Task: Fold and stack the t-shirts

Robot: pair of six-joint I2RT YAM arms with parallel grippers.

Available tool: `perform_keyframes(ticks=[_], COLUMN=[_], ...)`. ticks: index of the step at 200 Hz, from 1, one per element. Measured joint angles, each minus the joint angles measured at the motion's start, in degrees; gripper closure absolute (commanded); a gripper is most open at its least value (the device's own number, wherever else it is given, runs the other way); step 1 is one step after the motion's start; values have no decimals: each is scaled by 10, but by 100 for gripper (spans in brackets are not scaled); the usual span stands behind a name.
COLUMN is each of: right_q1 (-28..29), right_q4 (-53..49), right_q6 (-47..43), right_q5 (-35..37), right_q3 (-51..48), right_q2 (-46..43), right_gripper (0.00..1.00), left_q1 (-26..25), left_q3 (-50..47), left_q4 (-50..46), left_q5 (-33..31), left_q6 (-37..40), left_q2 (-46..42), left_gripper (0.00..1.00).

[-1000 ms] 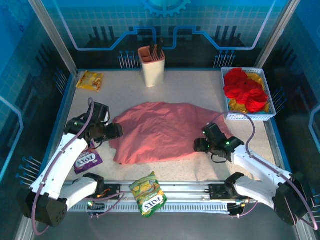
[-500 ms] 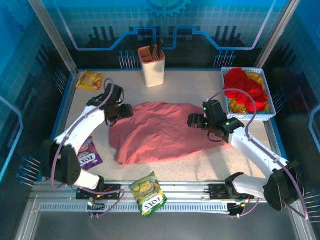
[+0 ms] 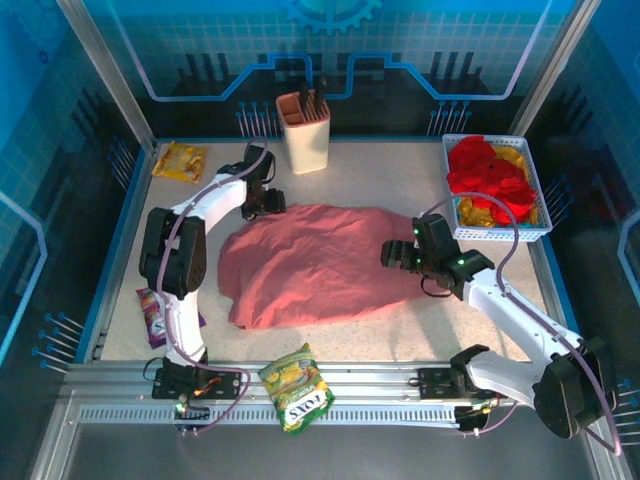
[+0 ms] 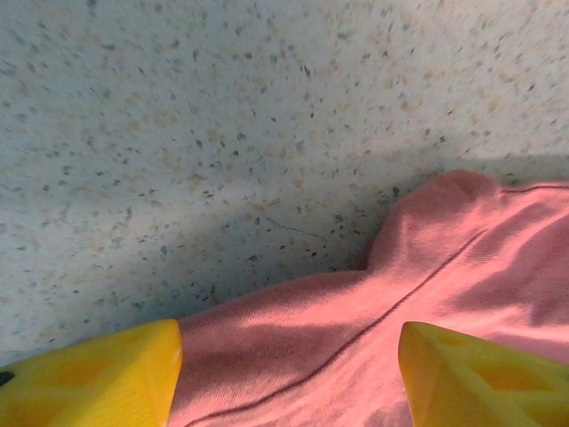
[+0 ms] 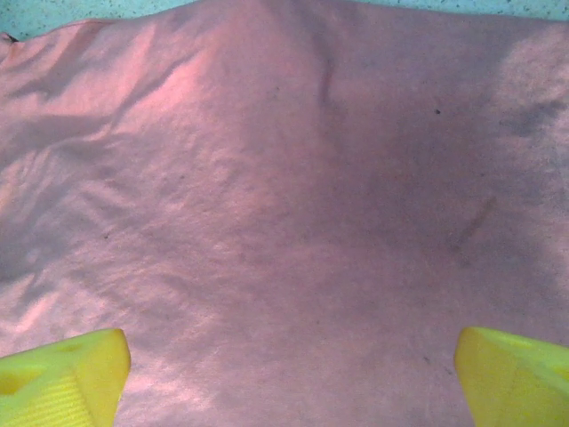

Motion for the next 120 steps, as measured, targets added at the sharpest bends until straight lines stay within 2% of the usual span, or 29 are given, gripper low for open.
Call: perform_keyframes(ticks=[20,42,74,99,120], right_q1=[-1,-3,-3,-3,-3], right_q4=[1,4,6,5,6], right_q6=[2,5,5,7,10], right_q5=[0,-4,-9,-9,-8], right_q3=[-5,-8,-8,-8,-8], right_q2=[0,1,1,1,0], right_gripper=[5,5,6,6,6], left_q1=[0,0,0,-4,-16], left_q3=[1,3,13,15,9], left_q4=[1,0,1,0,0], left_q5=[14,23,25,14,-10], left_q6=[-3,-6,-12,-14,-10], left_q2=[24,46,63,60,38], left_gripper=[41,51,89,96,97])
